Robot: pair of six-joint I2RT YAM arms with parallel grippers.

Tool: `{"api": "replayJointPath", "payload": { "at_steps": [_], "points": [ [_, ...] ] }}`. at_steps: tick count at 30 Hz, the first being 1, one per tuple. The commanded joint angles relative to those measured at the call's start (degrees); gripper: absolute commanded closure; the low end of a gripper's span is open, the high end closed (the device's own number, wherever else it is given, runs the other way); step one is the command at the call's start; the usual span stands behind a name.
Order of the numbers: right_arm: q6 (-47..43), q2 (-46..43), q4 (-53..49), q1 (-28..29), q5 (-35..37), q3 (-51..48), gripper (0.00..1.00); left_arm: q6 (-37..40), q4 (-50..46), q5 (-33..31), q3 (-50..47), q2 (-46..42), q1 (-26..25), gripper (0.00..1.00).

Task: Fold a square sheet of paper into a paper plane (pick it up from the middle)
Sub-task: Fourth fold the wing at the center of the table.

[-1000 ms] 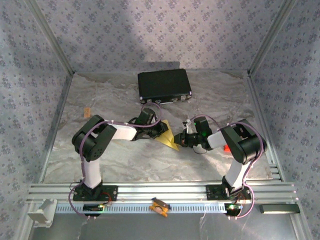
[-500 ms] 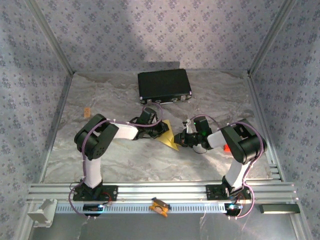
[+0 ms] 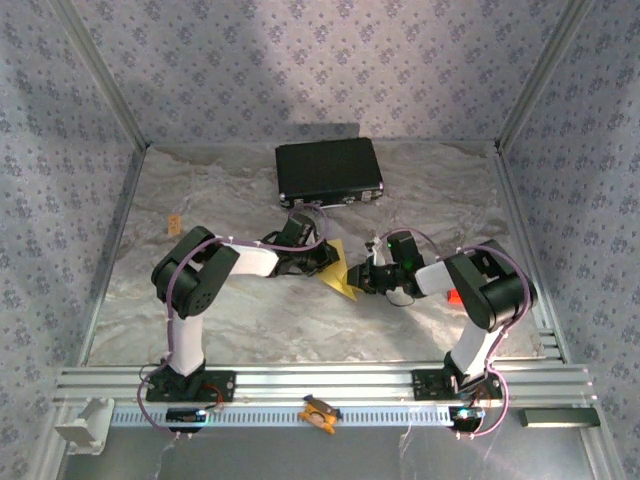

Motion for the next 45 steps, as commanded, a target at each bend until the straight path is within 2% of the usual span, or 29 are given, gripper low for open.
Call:
{"api": "replayJointPath", "payload": {
  "at_steps": [1,4,13,16,21,24,34,41,45],
  "points": [
    [-2.8,-1.7,-8.2,-0.2,3.0,-0.2,0.79,1.3,-3.6,0.4,0.5,2.1,-0.4,0.87],
    [-4.3,-2.6,-10.9,0.3,3.7,0.0,0.75,1.3,-3.5,0.5,0.6,2.1,-0.5,0.87],
    [-6.1,-4.7,-15.3,1.6,4.9,-0.2,0.75,1.2,-3.2,0.6,0.5,2.1,-0.5,0.87],
    [-7.4,-5.4,-16.5,1.8,6.6,-0.8,0.8,1.2,-3.2,0.6,0.5,2.1,-0.5,0.87],
    [-6.6,-4.6,-14.9,1.8,4.9,-1.4,0.87,1.1,-3.1,0.6,0.5,2.1,-0.5,0.87],
    [-6.2,-4.4,-14.8,1.4,5.1,-1.9,0.88,1.1,-3.1,0.5,0.4,2.1,-0.5,0.87],
    [-4.0,-4.9,-15.6,1.3,4.5,-3.3,0.8,1.1,-3.0,0.5,0.2,2.0,-0.5,0.87],
    [-3.9,-5.1,-16.6,1.4,4.5,-4.0,0.91,1.1,-2.9,0.6,0.2,2.1,-0.5,0.87],
    [-3.2,-5.1,-16.7,1.5,4.9,-4.8,0.92,1.1,-2.9,0.5,0.1,2.1,-0.5,0.87]
  ]
}}
